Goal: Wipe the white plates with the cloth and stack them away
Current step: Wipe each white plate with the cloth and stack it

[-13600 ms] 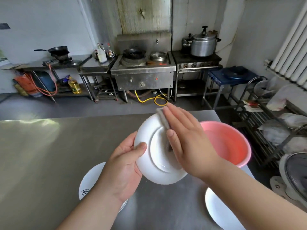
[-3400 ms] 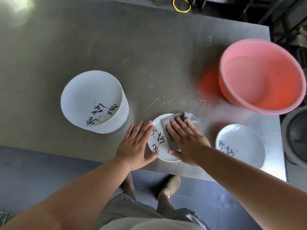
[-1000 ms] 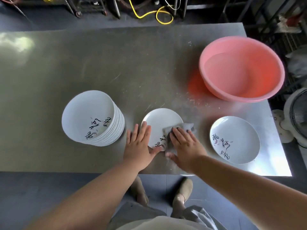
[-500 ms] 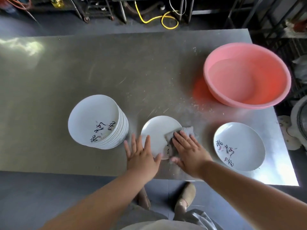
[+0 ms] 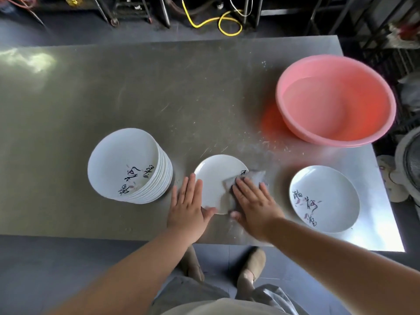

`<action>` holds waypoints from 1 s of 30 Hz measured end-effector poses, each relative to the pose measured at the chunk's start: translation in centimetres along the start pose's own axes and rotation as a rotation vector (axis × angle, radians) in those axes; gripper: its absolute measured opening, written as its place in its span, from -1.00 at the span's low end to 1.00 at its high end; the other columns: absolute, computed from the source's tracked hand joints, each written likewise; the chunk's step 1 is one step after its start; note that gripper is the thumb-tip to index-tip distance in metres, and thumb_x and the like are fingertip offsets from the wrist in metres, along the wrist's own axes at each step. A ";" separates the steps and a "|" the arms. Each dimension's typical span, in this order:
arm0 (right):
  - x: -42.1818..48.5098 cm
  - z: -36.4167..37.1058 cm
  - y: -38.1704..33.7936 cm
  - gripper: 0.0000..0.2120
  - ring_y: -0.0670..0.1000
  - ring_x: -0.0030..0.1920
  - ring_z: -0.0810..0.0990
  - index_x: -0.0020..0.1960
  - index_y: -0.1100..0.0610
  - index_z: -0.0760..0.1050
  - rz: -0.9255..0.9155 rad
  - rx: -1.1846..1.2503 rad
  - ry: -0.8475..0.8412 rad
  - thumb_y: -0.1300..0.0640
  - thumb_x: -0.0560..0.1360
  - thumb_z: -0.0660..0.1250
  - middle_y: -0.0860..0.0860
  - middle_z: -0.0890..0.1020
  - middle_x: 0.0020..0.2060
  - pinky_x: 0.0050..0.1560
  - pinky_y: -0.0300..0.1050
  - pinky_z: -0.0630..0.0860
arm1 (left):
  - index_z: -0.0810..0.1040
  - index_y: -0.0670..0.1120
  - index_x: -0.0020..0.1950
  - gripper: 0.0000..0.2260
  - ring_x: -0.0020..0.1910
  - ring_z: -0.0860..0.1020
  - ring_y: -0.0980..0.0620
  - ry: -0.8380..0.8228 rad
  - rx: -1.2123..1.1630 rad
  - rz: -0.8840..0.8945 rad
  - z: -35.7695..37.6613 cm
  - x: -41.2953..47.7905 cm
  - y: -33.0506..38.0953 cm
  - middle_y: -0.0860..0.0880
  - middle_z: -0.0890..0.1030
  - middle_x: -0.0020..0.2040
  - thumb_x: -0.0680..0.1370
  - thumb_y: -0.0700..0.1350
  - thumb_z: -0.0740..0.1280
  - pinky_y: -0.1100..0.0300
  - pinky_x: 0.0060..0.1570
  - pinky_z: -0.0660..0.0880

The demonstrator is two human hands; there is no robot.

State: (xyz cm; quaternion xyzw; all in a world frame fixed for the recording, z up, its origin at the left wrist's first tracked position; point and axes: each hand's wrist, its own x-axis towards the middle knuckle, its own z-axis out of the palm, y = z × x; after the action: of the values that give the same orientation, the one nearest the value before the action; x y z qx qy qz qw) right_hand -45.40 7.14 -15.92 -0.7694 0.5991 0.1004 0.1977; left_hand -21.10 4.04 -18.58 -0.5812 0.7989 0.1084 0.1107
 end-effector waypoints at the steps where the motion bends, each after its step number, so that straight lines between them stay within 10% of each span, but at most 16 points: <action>1: 0.8 -0.5 1.1 -0.24 -0.03 0.61 -0.43 0.71 0.01 -0.20 0.027 0.006 0.010 -0.34 0.66 -0.10 -0.08 -0.25 0.68 0.60 0.07 -0.39 | -0.20 -0.08 0.71 -0.14 0.65 -0.38 -0.04 -0.001 -0.007 -0.028 0.1 -0.1 0.4 -0.05 -0.38 0.68 0.57 0.45 -0.34 -0.13 0.58 -0.42; 6: 0.3 2.1 -1.8 -0.36 0.10 0.67 -0.27 0.70 0.11 0.08 0.196 0.269 0.168 0.11 0.67 0.18 -0.01 -0.04 0.70 0.67 0.10 -0.01 | -0.30 -0.07 0.68 -0.18 0.60 -0.49 -0.09 -0.020 -0.038 -0.152 0.3 -0.4 2.5 -0.04 -0.46 0.65 0.57 0.40 -0.22 -0.17 0.52 -0.52; 10: -3.0 3.4 -4.7 -0.41 0.31 0.59 0.27 0.51 0.17 0.47 0.089 0.284 0.292 0.33 0.48 0.42 0.09 0.45 0.52 0.45 0.21 0.41 | -0.40 -0.06 0.65 -0.16 0.59 -0.51 -0.11 -0.082 -0.092 -0.200 0.2 -0.2 3.0 -0.03 -0.55 0.60 0.53 0.41 -0.28 -0.17 0.47 -0.58; 15: -3.1 -1.1 -2.8 -0.91 0.22 -0.06 0.63 0.12 0.02 0.53 0.116 0.435 0.314 0.08 0.63 0.31 0.07 0.65 -0.07 -0.08 0.08 0.59 | -0.50 -0.06 0.61 -0.18 0.49 -0.65 -0.08 -0.155 -0.097 -0.158 -0.3 -0.8 2.7 -0.05 -0.65 0.52 0.55 0.41 -0.30 -0.17 0.44 -0.61; 17: -2.4 -3.5 -1.6 -0.82 0.21 -0.18 0.61 0.09 -0.03 0.41 0.276 0.527 0.183 -0.09 0.68 0.10 0.05 0.66 -0.16 -0.18 0.07 0.54 | -0.51 -0.01 0.61 -0.19 0.54 -0.59 -0.06 -0.179 -0.146 -0.121 -1.0 -1.6 2.4 -0.03 -0.63 0.54 0.51 0.42 -0.36 -0.15 0.50 -0.54; 21: -0.1 -6.5 1.1 -0.75 0.18 -0.15 0.66 0.17 0.02 0.46 0.603 0.687 0.060 -0.09 0.70 0.10 0.08 0.65 -0.10 -0.12 -0.04 0.53 | -0.16 -0.01 0.71 -0.27 0.65 0.11 -0.13 -0.051 -0.423 -0.281 -3.4 -1.2 2.3 -0.09 0.09 0.69 0.65 0.31 -0.04 -0.11 0.59 0.06; 24: 2.3 -7.3 1.9 -0.69 0.22 0.10 0.64 0.27 0.20 0.50 0.570 0.595 -0.120 0.02 0.72 0.12 0.19 0.64 0.12 0.14 0.00 0.57 | 0.48 -0.16 0.37 -0.55 0.08 0.64 -0.19 -0.140 -0.773 -0.494 -6.2 1.7 1.3 -0.15 0.66 0.10 0.70 0.15 0.09 0.02 0.15 0.54; 27: 3.5 -7.5 2.1 -0.63 0.23 0.23 0.60 0.30 0.25 0.53 0.575 0.634 -0.200 0.02 0.74 0.11 0.22 0.63 0.21 0.19 -0.04 0.51 | 0.55 -0.20 0.12 -0.61 -0.46 0.51 -0.03 -0.358 -0.953 -0.498 -8.0 3.3 0.5 -0.11 0.65 -0.28 0.73 0.06 0.08 0.33 -0.45 0.38; 30: 3.3 -7.7 2.1 -0.65 0.23 0.28 0.57 0.36 0.25 0.51 0.578 0.596 -0.186 0.10 0.75 0.06 0.23 0.60 0.26 0.19 -0.05 0.47 | 0.53 -0.15 0.13 -0.77 -0.50 0.51 0.01 -0.389 -0.962 -0.490 -8.7 3.3 0.0 -0.12 0.64 -0.28 0.73 -0.04 0.15 0.36 -0.56 0.24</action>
State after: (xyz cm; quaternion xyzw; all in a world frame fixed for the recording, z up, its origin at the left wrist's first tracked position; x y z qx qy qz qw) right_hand -47.14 0.52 -10.61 -0.4666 0.7727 0.0433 0.4283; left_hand -22.54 -1.62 -11.27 -0.7038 0.4666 0.5357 0.0006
